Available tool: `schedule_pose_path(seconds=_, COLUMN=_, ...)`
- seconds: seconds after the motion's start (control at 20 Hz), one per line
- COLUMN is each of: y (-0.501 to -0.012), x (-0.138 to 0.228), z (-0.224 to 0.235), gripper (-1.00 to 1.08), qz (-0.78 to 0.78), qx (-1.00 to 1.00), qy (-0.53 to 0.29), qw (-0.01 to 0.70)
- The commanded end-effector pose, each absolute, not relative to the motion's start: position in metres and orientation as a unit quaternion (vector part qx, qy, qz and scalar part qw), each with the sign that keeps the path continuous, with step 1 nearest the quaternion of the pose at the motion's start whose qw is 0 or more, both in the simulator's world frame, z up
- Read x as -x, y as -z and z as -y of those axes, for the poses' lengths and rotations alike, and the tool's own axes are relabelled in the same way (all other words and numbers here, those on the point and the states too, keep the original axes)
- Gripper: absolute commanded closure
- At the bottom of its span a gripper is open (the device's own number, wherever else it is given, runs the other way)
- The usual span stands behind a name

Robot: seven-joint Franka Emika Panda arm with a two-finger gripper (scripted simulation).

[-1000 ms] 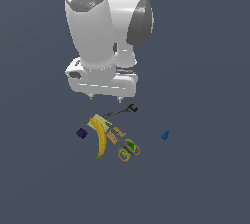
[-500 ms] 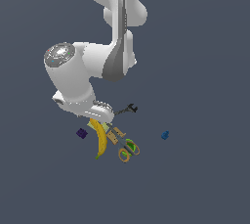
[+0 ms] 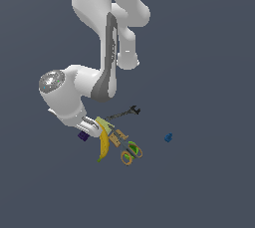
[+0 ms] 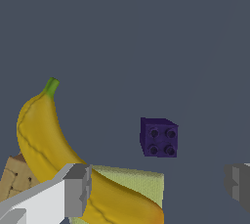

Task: Pick up a designated object from a clutter of objects.

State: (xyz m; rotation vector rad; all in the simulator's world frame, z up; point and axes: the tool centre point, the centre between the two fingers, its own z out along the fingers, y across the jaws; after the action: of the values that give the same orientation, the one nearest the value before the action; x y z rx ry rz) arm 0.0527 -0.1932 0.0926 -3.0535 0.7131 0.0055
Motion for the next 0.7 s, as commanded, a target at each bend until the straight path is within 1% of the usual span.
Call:
schedule_pose_path(seconds=0.0, y=-0.082, x=-0.052, z=0.201, gripper=-0.92, qz=-0.237, qx=0.971, qy=0.0, qw=0.002)
schedule_pose_path(seconds=0.45, y=-0.072, x=-0.051, z=0.208, gripper=-0.92, qz=-0.245, qx=0.97, qy=-0.001, qw=0.0)
schedule_pose_path(seconds=0.65, y=-0.059, x=-0.051, z=0.208, gripper=-0.92, qz=-0.245, qx=0.969, qy=-0.001, qw=0.0)
